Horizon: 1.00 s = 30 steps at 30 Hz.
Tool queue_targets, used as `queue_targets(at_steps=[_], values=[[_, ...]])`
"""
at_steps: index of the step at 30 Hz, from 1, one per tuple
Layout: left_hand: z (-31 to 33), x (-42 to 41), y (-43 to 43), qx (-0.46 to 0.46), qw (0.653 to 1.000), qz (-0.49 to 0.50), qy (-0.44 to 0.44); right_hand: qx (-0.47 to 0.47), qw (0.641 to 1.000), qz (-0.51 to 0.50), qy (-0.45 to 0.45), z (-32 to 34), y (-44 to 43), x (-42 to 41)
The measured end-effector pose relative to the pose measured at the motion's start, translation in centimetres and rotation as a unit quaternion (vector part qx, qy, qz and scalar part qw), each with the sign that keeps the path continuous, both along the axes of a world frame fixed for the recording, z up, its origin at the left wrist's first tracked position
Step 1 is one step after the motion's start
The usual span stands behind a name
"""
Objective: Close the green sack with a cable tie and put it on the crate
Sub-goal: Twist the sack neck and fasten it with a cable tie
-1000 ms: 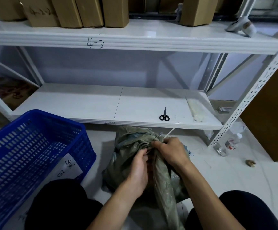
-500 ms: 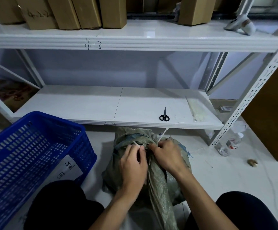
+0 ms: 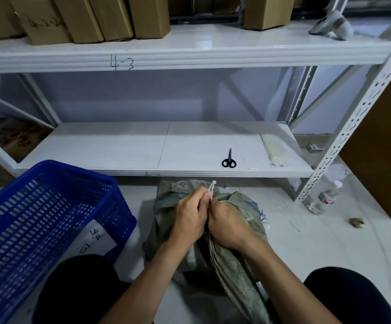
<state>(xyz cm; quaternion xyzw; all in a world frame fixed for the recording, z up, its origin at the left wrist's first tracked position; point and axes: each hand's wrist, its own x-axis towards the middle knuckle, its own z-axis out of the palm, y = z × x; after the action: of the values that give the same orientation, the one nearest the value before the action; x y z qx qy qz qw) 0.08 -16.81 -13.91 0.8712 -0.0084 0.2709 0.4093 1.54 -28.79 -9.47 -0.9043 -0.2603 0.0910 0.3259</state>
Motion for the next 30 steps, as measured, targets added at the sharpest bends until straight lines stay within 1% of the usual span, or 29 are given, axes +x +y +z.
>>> queue_targets(at_steps=[2, 4, 6, 7, 10, 13, 15, 17, 19, 22, 24, 27, 30], values=[[-0.3, 0.4, 0.2, -0.051, 0.998, 0.001, 0.044, 0.008, 1.000, -0.013, -0.003, -0.7, 0.3, -0.1], [-0.7, 0.8, 0.4, -0.141, 0.985, -0.032, 0.096, -0.003, 0.999, -0.039, -0.018, -1.3, 0.5, -0.2], [-1.1, 1.1, 0.5, -0.231, 0.964, -0.056, 0.117, -0.005, 0.997, -0.069, -0.029, -1.7, 0.6, -0.2], [-1.2, 1.1, 0.5, -0.252, 0.959, -0.051, 0.117, 0.000, 0.996, -0.081, -0.033, -1.8, 0.6, -0.1], [-1.3, 1.2, 0.2, -0.267, 0.958, -0.013, 0.104, 0.014, 0.991, -0.128, -0.035, -2.1, 1.1, -0.1], [-1.5, 1.3, 0.1, -0.266, 0.960, 0.006, 0.090, 0.014, 0.980, -0.187, -0.058, -2.4, 1.5, 0.1], [-1.7, 1.4, 0.1, -0.267, 0.959, 0.018, 0.093, 0.022, 0.977, -0.201, -0.060, -2.1, 1.6, 0.1], [-1.8, 1.5, 0.3, -0.276, 0.956, 0.026, 0.100, 0.032, 0.978, -0.195, -0.062, -1.9, 1.6, 0.2], [-1.7, 1.5, 0.5, -0.310, 0.944, 0.023, 0.109, 0.029, 0.980, -0.185, -0.075, -2.2, 1.5, 0.4], [-1.2, 1.5, 0.7, -0.386, 0.913, 0.011, 0.130, 0.033, 0.979, -0.188, -0.076, -2.7, 1.3, 0.9], [-1.0, 1.4, 0.7, -0.402, 0.906, 0.016, 0.132, 0.047, 0.977, -0.195, -0.065, -2.6, 1.3, 1.0], [-0.9, 1.4, 0.5, -0.395, 0.910, 0.030, 0.121, 0.081, 0.971, -0.217, -0.052, -2.7, 1.5, 0.8], [-1.1, 1.3, 0.4, -0.368, 0.923, 0.039, 0.104, 0.100, 0.964, -0.241, -0.045, -2.9, 1.7, 0.7]])
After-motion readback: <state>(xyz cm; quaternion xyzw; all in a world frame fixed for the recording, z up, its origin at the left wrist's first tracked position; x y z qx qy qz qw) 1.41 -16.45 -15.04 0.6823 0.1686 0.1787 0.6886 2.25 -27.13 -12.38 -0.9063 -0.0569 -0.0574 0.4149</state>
